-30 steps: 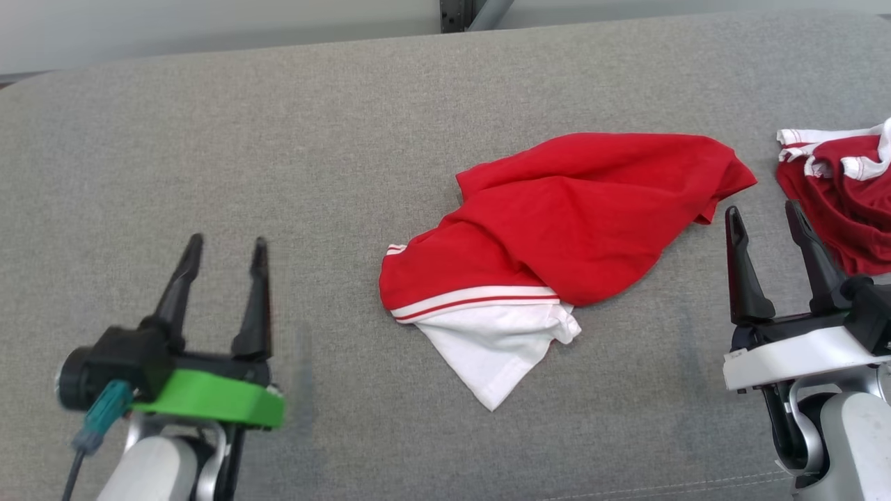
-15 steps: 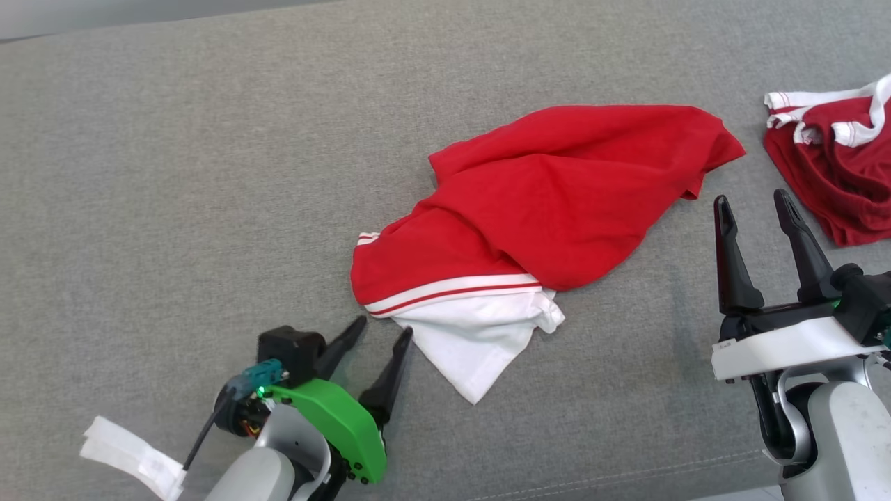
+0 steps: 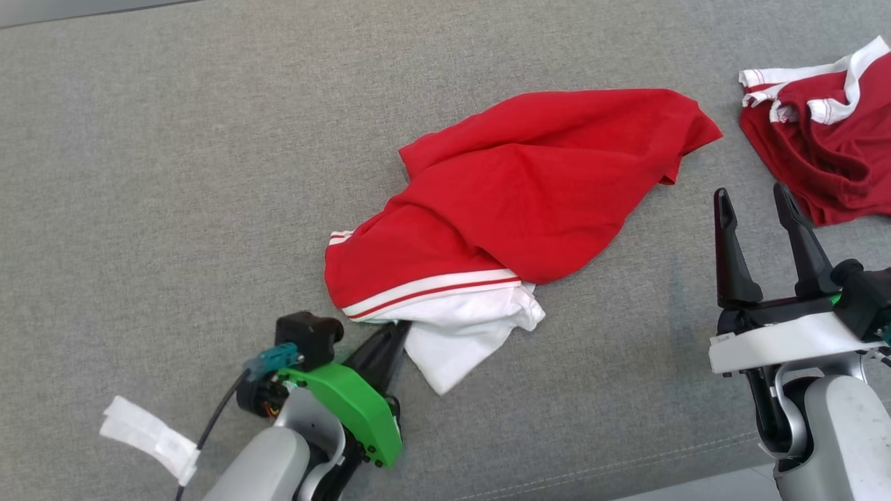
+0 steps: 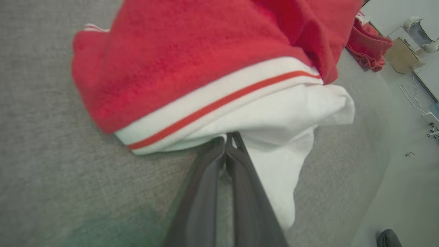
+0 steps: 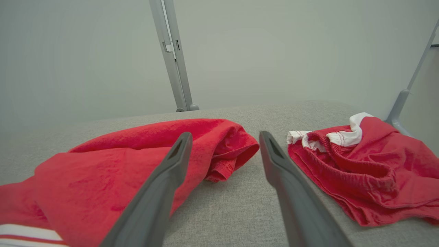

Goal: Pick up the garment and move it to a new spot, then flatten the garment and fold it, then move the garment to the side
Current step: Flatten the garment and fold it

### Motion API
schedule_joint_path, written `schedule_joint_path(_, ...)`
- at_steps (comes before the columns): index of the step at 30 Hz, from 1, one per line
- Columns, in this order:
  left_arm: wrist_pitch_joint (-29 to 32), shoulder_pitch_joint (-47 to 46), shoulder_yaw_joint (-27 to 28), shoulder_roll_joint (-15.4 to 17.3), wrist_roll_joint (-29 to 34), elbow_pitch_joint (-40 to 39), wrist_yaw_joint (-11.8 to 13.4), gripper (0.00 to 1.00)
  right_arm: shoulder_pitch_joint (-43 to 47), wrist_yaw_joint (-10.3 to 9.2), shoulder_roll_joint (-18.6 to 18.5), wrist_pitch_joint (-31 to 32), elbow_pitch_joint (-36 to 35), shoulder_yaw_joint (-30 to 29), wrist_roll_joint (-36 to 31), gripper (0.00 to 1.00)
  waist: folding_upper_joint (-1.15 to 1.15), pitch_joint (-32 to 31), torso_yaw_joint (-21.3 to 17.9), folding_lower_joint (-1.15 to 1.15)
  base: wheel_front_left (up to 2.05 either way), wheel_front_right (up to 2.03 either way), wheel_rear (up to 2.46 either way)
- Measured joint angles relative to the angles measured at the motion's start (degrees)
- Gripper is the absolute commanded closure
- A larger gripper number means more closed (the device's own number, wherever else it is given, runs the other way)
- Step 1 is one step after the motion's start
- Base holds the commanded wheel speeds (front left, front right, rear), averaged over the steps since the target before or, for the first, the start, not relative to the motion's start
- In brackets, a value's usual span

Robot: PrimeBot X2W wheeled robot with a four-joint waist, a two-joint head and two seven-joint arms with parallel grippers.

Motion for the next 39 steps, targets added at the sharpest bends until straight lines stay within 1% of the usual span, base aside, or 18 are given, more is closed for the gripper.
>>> schedule_joint_path(4,-2.02,0.0,1.12,2.27,1.62,-7.48,0.45,1.0,0.12,0.0,0.01,-0.36,0.33,-0.79,0.25,0.0,0.0,-0.33,0.37,0.0,0.0,0.0,0.0)
schedule_joint_path(11,-0.75,0.74,4.15,7.26,3.27,-28.43,4.1,1.0,0.59,0.0,0.48,-0.78,0.54,-2.22,0.43,0.0,0.0,-1.17,1.87,0.0,0.0,0.0,0.0)
schedule_joint_path(12,-0.75,0.74,4.15,7.26,3.27,-28.43,4.1,1.0,0.59,0.0,0.48,-0.78,0.54,-2.22,0.43,0.0,0.0,-1.17,1.87,0.0,0.0,0.0,0.0)
schedule_joint_path(15,0.08,0.84,6.8,9.8,4.26,-36.11,6.08,1.0,0.62,0.0,0.64,-0.83,0.74,-2.53,0.44,0.0,0.0,-1.64,2.55,0.0,0.0,0.0,0.0)
schedule_joint_path(18,0.6,1.44,10.39,12.26,5.25,-41.67,8.61,1.0,0.62,0.0,0.77,-0.87,1.08,-2.48,0.49,0.0,0.0,-2.11,3.06,0.0,0.0,0.0,0.0)
schedule_joint_path(23,1.02,4.05,18.14,15.74,5.8,-46.68,13.7,1.0,0.68,0.0,0.9,-1.1,1.37,-2.77,0.71,0.0,0.0,-2.5,3.62,0.0,0.0,0.0,0.0)
schedule_joint_path(25,1.12,6.14,20.81,16.6,5.45,-46.68,15.45,1.0,0.71,0.0,0.99,-1.18,1.38,-2.94,0.92,0.0,0.0,-2.41,3.68,0.0,0.0,0.0,0.0)
schedule_joint_path(27,1.49,8.65,22.34,16.7,4.01,-45.28,16.49,1.0,0.74,0.0,1.09,-1.19,1.35,-3.13,0.92,0.0,0.0,-2.2,3.65,0.0,0.0,0.0,0.0)
schedule_joint_path(29,1.36,11.0,22.9,16.27,2.12,-42.16,16.73,1.0,0.74,-0.01,1.12,-1.21,1.31,-3.39,0.93,0.0,0.0,-1.89,3.61,0.0,0.0,0.0,0.0)
schedule_joint_path(31,0.43,12.63,22.88,14.95,0.41,-37.8,16.64,1.0,0.74,-0.01,1.18,-1.35,1.22,-3.72,0.93,0.0,0.0,-1.53,3.57,0.0,0.0,0.0,0.0)
schedule_joint_path(33,-0.91,13.62,22.68,13.03,-1.81,-32.4,15.78,1.0,0.71,0.0,1.22,-1.36,1.22,-3.93,0.93,0.0,0.0,-1.22,3.53,0.0,0.0,0.0,0.0)
schedule_joint_path(36,-3.18,13.79,22.15,10.63,-4.07,-24.54,13.63,1.0,0.68,0.0,1.25,-1.35,1.19,-4.15,0.92,0.0,0.0,-0.88,3.51,0.0,0.0,0.0,0.0)
schedule_joint_path(38,-4.14,13.68,21.42,9.66,-4.65,-19.98,12.17,1.0,0.66,0.0,1.26,-1.33,1.16,-4.19,0.92,0.0,0.0,-0.79,3.49,0.0,0.0,0.0,0.0)
schedule_joint_path(39,-4.69,13.5,21.31,9.32,-4.95,-18.12,11.62,0.93,0.65,-0.01,1.26,-1.32,1.19,-4.2,0.91,0.0,0.0,-0.8,3.49,0.0,0.0,0.0,0.0)
